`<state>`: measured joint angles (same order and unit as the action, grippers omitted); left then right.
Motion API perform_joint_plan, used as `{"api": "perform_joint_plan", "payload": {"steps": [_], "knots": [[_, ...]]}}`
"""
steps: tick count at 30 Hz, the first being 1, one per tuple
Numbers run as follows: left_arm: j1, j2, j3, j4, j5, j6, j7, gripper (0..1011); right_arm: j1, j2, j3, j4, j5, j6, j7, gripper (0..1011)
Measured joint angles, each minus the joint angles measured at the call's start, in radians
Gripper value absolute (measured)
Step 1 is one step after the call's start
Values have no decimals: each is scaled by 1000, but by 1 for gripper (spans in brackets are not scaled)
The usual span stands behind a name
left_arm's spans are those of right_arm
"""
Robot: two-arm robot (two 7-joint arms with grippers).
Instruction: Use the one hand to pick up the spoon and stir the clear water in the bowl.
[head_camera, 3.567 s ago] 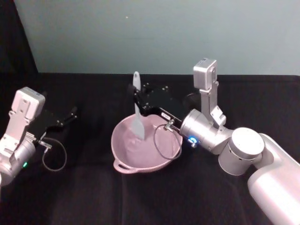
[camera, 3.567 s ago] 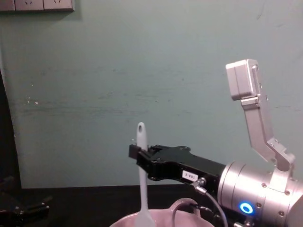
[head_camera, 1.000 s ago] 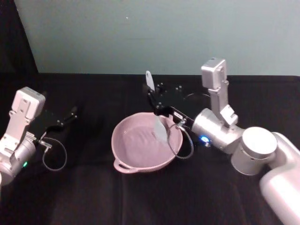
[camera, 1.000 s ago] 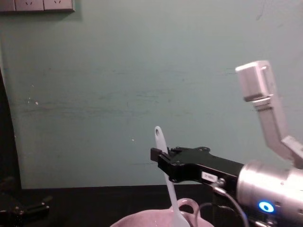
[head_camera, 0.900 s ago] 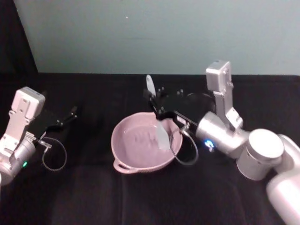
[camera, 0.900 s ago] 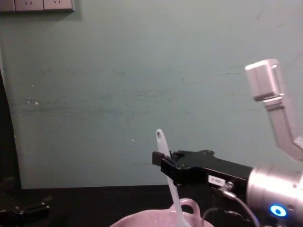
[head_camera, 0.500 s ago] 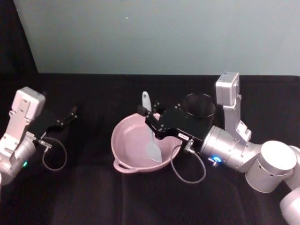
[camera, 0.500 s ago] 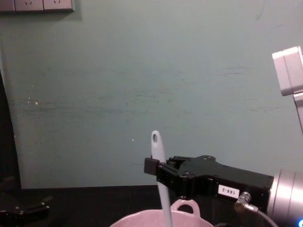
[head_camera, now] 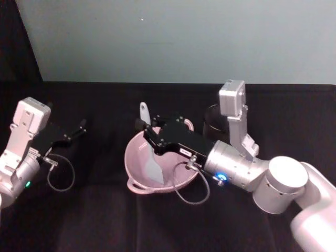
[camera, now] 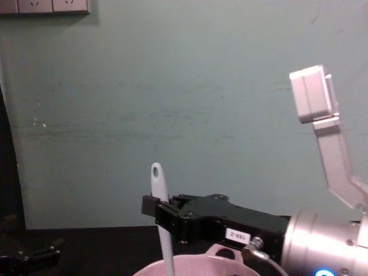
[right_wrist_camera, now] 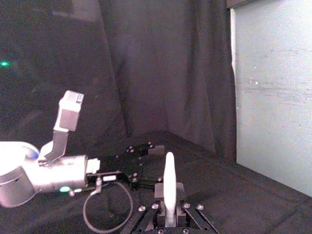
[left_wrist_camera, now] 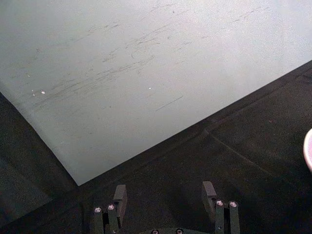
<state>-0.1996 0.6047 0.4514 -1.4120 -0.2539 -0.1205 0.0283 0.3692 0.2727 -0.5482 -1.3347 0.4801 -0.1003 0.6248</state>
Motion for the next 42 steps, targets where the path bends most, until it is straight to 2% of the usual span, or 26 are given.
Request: {"api": "perform_joint_plan", "payload": {"steps": [9,17,22,27,33,36,42], "knots": [[0,0,0,0,0,0,0,1011,54,-82,-7,111,-6,-54,-37,113],[0,0,0,0,0,0,0,1011,90,-145,18,216,-42,-137,-88,113],[0,0,0,0,0,0,0,1011,105,-166,37,258,-66,-174,-116,114],[0,0,0,0,0,0,0,1011,108,-172,54,278,-91,-206,-138,113],[0,0,0,0,0,0,0,1011,93,-156,73,260,-121,-234,-151,113],[0,0,0,0,0,0,0,1011,71,-140,82,229,-125,-237,-147,113],[0,0,0,0,0,0,0,1011,12,-102,101,135,-100,-188,-108,113]]}}
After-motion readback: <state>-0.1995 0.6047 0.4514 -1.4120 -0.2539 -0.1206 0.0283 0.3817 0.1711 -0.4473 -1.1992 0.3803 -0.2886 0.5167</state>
